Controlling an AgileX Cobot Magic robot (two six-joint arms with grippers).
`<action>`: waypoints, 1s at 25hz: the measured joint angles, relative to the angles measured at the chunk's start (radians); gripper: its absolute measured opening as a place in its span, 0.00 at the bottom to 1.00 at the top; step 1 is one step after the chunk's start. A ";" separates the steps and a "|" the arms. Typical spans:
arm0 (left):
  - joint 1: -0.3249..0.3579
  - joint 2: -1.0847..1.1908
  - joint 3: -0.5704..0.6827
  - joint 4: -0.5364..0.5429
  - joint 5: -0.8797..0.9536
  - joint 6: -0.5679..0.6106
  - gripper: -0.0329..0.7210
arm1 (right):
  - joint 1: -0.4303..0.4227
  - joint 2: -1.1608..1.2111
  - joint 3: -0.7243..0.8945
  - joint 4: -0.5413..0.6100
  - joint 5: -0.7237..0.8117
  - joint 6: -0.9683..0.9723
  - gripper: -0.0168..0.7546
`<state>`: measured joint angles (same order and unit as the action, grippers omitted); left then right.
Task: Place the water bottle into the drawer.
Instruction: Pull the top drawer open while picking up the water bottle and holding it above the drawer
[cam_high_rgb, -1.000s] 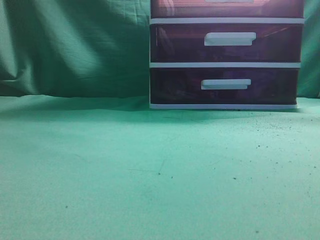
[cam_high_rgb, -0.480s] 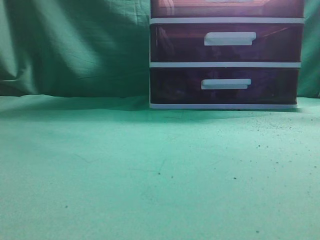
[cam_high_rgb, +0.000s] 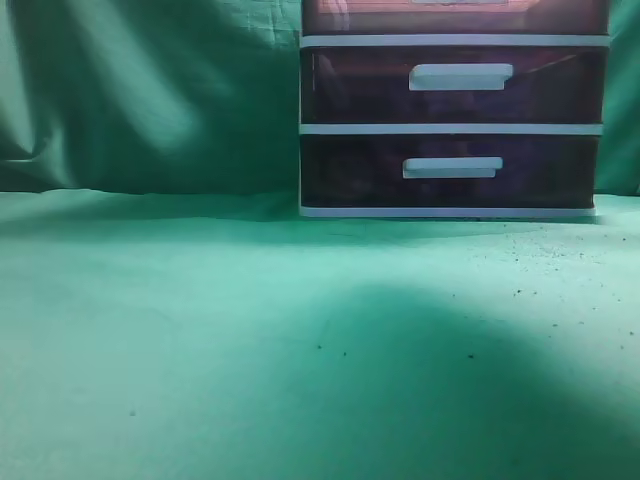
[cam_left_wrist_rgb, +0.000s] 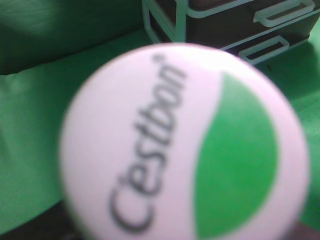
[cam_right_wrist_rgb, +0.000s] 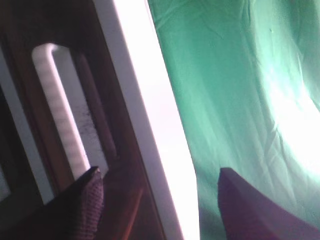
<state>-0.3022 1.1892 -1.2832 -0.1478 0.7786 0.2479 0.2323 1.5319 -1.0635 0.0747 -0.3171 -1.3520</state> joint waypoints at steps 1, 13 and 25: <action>0.000 0.000 0.000 0.000 0.000 0.000 0.49 | 0.000 0.019 0.000 -0.018 -0.015 -0.004 0.57; 0.000 0.000 0.000 0.007 0.000 0.000 0.49 | 0.011 0.149 -0.010 -0.100 -0.090 -0.008 0.60; 0.000 0.000 0.000 0.009 0.000 0.000 0.49 | 0.011 0.288 -0.096 -0.109 -0.184 -0.008 0.43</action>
<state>-0.3022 1.1892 -1.2832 -0.1383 0.7786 0.2479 0.2431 1.8199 -1.1599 -0.0338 -0.5010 -1.3602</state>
